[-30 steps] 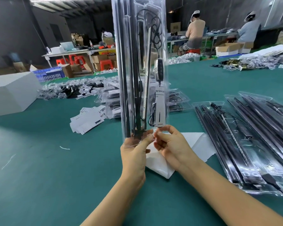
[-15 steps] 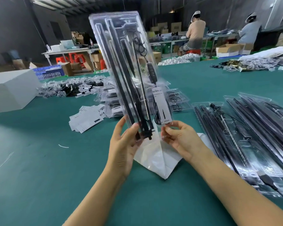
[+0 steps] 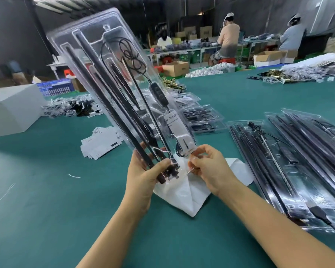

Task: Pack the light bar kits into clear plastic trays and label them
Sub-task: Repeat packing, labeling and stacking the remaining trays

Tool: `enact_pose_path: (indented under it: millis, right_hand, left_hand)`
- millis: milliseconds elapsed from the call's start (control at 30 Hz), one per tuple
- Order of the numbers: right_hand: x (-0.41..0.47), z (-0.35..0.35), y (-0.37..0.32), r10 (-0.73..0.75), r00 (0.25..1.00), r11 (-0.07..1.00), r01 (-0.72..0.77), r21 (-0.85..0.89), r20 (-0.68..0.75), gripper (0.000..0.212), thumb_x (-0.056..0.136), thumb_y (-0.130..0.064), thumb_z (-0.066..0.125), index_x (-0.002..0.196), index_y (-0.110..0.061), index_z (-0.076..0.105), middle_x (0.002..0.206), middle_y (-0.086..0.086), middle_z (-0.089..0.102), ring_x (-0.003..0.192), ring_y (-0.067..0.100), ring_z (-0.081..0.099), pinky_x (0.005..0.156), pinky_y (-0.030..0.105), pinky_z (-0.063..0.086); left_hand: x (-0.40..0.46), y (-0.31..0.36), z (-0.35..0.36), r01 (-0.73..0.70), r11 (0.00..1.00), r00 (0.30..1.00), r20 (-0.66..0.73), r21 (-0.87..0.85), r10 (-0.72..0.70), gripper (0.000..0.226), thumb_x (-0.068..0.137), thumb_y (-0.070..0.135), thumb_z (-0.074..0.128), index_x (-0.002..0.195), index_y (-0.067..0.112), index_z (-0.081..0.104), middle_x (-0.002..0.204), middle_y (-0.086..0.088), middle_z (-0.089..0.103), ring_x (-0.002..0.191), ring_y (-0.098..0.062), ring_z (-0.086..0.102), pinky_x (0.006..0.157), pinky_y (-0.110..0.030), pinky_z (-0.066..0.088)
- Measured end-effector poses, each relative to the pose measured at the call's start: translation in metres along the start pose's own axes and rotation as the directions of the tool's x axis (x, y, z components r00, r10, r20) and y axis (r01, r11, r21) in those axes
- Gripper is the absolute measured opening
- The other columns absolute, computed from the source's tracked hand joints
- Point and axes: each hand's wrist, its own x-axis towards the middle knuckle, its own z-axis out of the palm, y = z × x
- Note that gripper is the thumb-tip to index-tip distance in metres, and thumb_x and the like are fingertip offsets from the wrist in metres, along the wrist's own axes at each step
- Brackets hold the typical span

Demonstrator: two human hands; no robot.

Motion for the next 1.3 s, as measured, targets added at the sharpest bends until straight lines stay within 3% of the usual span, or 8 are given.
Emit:
enact_pose_path:
  millis: [133, 233, 333, 533, 767, 933, 1133, 1300]
  right_hand:
    - [-0.001, 0.000, -0.002, -0.037, 0.999, 0.997, 0.035, -0.065, -0.031, 0.021, 0.089, 0.012, 0.050, 0.082, -0.007, 0.055, 0.073, 0.008, 0.055, 0.063, 0.017, 0.053, 0.061, 0.026, 0.046]
    - [-0.002, -0.003, -0.002, 0.001, 0.999, 0.999, -0.003, 0.054, 0.033, 0.017, 0.089, 0.012, 0.052, 0.087, -0.003, 0.056, 0.076, 0.012, 0.057, 0.064, 0.019, 0.053, 0.059, 0.026, 0.046]
    - [-0.001, -0.004, -0.002, 0.050, 0.996, 0.982, -0.063, 0.176, 0.073, 0.014, 0.088, 0.014, 0.055, 0.086, 0.000, 0.058, 0.080, 0.015, 0.059, 0.066, 0.021, 0.057, 0.060, 0.027, 0.049]
    - [0.002, -0.004, -0.003, 0.241, 0.965, 0.893, -0.261, 0.366, 0.099, 0.016, 0.087, 0.015, 0.052, 0.085, 0.000, 0.059, 0.074, 0.014, 0.059, 0.063, 0.020, 0.056, 0.059, 0.029, 0.048]
    - [0.004, -0.001, -0.002, 0.262, 0.964, 0.931, -0.240, 0.274, -0.047, 0.019, 0.089, 0.016, 0.048, 0.087, -0.001, 0.057, 0.075, 0.011, 0.056, 0.062, 0.018, 0.052, 0.056, 0.029, 0.045]
    - [0.006, -0.001, -0.003, 0.244, 0.966, 0.948, -0.220, 0.229, -0.082, 0.023, 0.089, 0.017, 0.045, 0.082, -0.003, 0.056, 0.067, 0.009, 0.053, 0.056, 0.016, 0.050, 0.055, 0.029, 0.045]
    - [0.002, -0.007, -0.003, 0.211, 0.975, 0.931, -0.223, 0.289, 0.072, 0.015, 0.086, 0.011, 0.058, 0.089, -0.004, 0.058, 0.068, 0.007, 0.061, 0.056, 0.015, 0.059, 0.049, 0.024, 0.051]
    - [0.000, -0.008, -0.003, 0.233, 0.960, 0.902, -0.273, 0.335, 0.155, 0.018, 0.084, 0.014, 0.054, 0.089, -0.003, 0.058, 0.066, 0.010, 0.064, 0.059, 0.018, 0.062, 0.056, 0.025, 0.056]
  left_hand:
    - [-0.001, 0.003, 0.001, 0.002, 1.000, 1.000, 0.019, -0.021, -0.002, 0.039, 0.067, 0.010, 0.078, 0.088, 0.040, 0.064, 0.107, -0.006, 0.072, 0.096, -0.036, 0.068, 0.068, -0.037, 0.051]
    - [0.001, 0.003, 0.000, 0.024, 0.999, 1.000, -0.008, -0.043, -0.025, 0.040, 0.070, 0.003, 0.078, 0.089, 0.035, 0.065, 0.102, -0.006, 0.073, 0.090, -0.030, 0.070, 0.067, -0.042, 0.056]
    - [0.001, 0.002, -0.001, 0.049, 0.995, 0.998, -0.041, -0.083, -0.052, 0.037, 0.076, -0.004, 0.073, 0.096, 0.025, 0.062, 0.097, -0.007, 0.073, 0.084, -0.027, 0.070, 0.063, -0.037, 0.058]
    - [0.001, -0.002, 0.001, 0.052, 0.996, 0.997, -0.053, -0.077, -0.056, 0.033, 0.076, -0.002, 0.073, 0.097, 0.021, 0.064, 0.100, -0.010, 0.073, 0.090, -0.031, 0.069, 0.082, -0.049, 0.056]
    - [-0.007, -0.002, 0.009, -0.031, 1.000, 0.999, -0.033, 0.008, 0.031, 0.034, 0.078, -0.004, 0.073, 0.097, 0.022, 0.063, 0.096, -0.008, 0.073, 0.087, -0.026, 0.070, 0.080, -0.045, 0.058]
    - [-0.012, 0.001, 0.013, -0.088, 0.993, 0.995, -0.032, 0.077, 0.091, 0.032, 0.072, 0.011, 0.076, 0.097, 0.025, 0.063, 0.095, -0.005, 0.073, 0.089, -0.027, 0.070, 0.076, -0.042, 0.057]
    - [-0.006, 0.001, 0.007, -0.046, 0.999, 0.996, -0.073, 0.027, 0.047, 0.031, 0.079, -0.001, 0.073, 0.098, 0.021, 0.063, 0.094, -0.006, 0.073, 0.087, -0.025, 0.070, 0.074, -0.035, 0.056]
    - [-0.001, -0.004, 0.000, 0.017, 0.999, 0.995, -0.095, -0.039, -0.021, 0.029, 0.077, -0.002, 0.073, 0.098, 0.017, 0.064, 0.094, -0.007, 0.074, 0.086, -0.025, 0.071, 0.074, -0.036, 0.057]
